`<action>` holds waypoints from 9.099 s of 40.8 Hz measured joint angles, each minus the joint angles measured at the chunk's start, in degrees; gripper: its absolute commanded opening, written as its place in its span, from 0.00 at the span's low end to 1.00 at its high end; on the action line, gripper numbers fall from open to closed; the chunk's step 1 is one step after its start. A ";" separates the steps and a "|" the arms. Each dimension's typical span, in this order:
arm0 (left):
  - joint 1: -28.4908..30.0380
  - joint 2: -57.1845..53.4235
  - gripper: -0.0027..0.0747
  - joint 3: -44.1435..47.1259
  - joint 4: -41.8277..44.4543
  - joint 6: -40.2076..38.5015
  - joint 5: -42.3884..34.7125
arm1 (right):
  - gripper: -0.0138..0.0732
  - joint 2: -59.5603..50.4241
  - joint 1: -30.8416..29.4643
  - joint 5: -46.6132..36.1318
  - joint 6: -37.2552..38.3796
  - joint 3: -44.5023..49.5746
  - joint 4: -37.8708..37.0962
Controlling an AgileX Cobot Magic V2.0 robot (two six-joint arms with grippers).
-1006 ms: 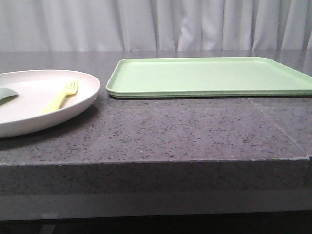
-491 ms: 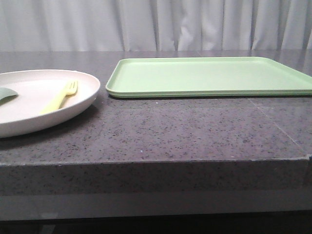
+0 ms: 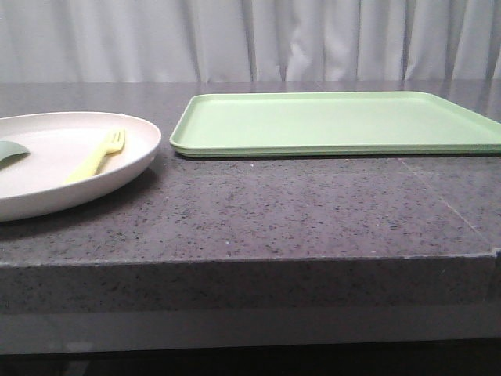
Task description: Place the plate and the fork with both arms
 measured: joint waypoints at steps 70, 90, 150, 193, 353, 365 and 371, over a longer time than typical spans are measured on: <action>3.64 40.16 0.78 -16.38 -5.94 -4.58 18.48 | 0.81 0.00 0.00 -0.10 0.00 0.00 0.00; 3.60 43.63 0.47 -16.60 -6.62 -4.58 18.48 | 0.81 0.00 0.00 -0.10 0.00 0.00 0.00; 9.98 43.84 0.01 -28.87 -36.80 12.84 25.83 | 0.81 0.00 0.00 -0.03 0.00 0.00 0.00; -20.72 82.69 0.01 -69.08 -37.95 3.61 25.94 | 0.81 0.00 0.00 0.02 0.00 0.00 0.00; -4.07 -9.64 0.01 2.73 -3.24 -9.10 9.42 | 0.80 26.55 5.97 5.24 0.00 -18.83 1.69; -4.07 -9.64 0.01 2.73 -3.24 -9.10 9.42 | 0.80 49.67 12.05 15.78 2.39 -37.55 2.30; -4.07 -9.64 0.01 2.73 -3.24 -9.02 9.42 | 0.73 58.86 12.04 19.07 4.73 -46.00 2.30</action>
